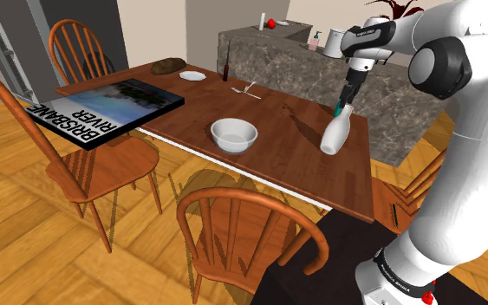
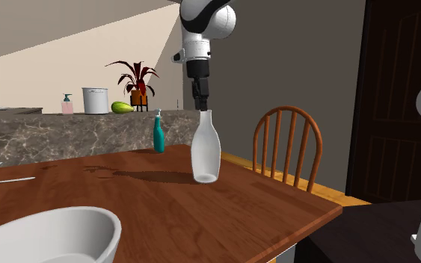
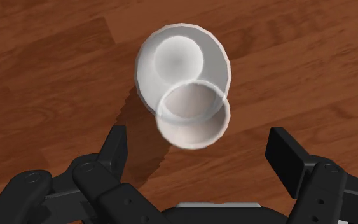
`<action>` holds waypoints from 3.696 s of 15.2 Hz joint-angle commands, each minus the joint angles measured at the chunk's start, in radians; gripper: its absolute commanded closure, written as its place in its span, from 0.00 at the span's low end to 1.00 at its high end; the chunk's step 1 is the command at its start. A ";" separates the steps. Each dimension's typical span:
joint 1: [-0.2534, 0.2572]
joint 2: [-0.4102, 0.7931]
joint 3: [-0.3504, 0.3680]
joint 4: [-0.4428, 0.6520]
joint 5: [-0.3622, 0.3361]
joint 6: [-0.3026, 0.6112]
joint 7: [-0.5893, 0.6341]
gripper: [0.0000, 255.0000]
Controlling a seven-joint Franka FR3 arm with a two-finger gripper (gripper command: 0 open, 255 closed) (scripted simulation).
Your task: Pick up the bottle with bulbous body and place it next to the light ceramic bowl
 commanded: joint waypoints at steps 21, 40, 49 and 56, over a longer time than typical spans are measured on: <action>-0.007 0.027 0.005 -0.052 0.016 0.075 -0.014 1.00; -0.018 0.002 -0.006 0.132 -0.001 -0.129 -0.008 1.00; -0.039 0.019 -0.009 0.279 0.007 -0.259 -0.012 1.00; -0.001 -0.015 -0.003 0.290 -0.011 -0.302 0.032 1.00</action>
